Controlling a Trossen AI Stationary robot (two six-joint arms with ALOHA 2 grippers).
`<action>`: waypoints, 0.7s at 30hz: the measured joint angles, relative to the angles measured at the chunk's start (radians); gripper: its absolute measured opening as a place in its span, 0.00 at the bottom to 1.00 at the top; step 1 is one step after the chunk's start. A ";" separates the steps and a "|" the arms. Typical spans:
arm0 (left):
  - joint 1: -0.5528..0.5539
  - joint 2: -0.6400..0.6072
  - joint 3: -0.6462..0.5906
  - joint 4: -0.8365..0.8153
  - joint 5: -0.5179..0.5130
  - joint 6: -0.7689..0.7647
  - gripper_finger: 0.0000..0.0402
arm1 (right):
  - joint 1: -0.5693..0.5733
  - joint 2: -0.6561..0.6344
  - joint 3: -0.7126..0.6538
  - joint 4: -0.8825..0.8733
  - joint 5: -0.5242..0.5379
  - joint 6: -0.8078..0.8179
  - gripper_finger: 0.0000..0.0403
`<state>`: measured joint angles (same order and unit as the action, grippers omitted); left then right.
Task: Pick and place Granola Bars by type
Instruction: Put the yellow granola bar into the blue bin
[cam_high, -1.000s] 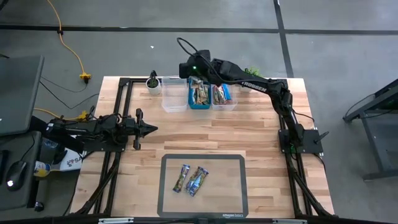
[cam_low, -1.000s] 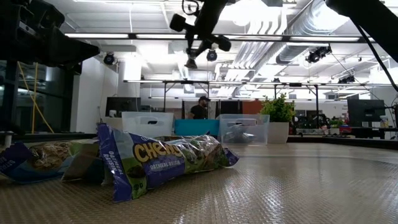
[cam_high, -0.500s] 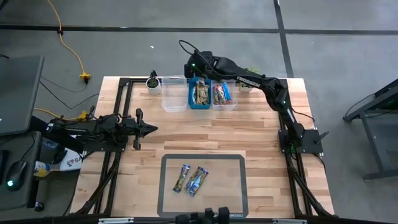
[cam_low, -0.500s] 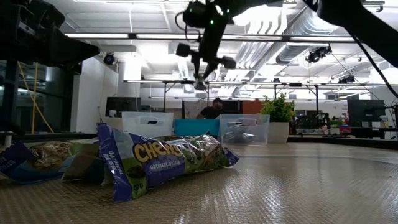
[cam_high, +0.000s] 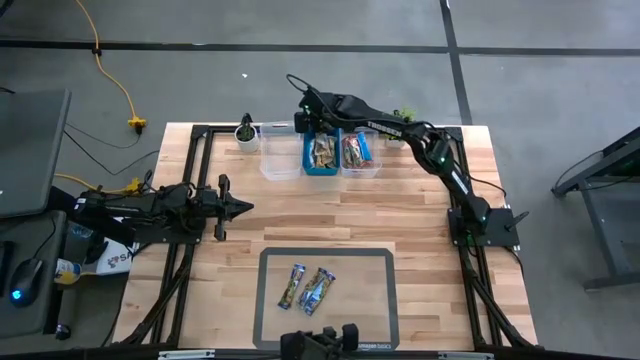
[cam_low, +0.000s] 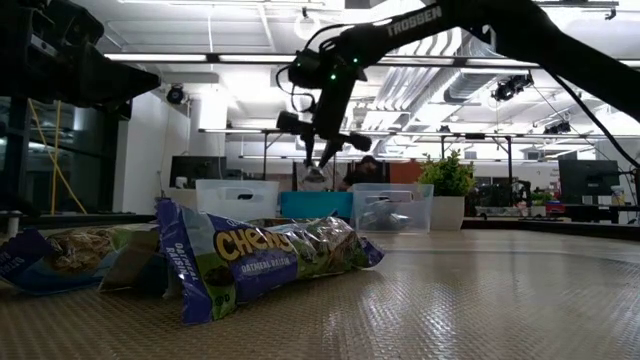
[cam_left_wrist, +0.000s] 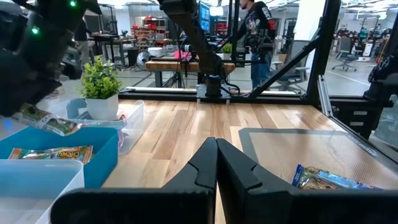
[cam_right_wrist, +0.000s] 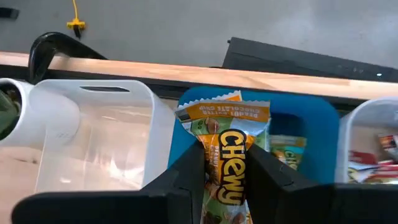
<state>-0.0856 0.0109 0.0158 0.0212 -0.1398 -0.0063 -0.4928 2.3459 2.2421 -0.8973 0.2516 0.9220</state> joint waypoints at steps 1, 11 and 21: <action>0.000 0.000 0.000 0.000 0.000 0.000 0.00 | 0.002 0.006 0.000 0.005 -0.003 0.009 0.19; 0.000 0.000 0.000 0.000 0.000 0.000 0.00 | 0.004 0.037 0.000 0.004 -0.040 0.090 0.19; 0.000 0.000 0.000 0.000 0.000 0.000 0.00 | 0.004 0.038 0.000 -0.042 0.020 0.091 0.19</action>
<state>-0.0855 0.0107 0.0154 0.0214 -0.1398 -0.0065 -0.4885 2.3837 2.2425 -0.9393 0.2714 1.0134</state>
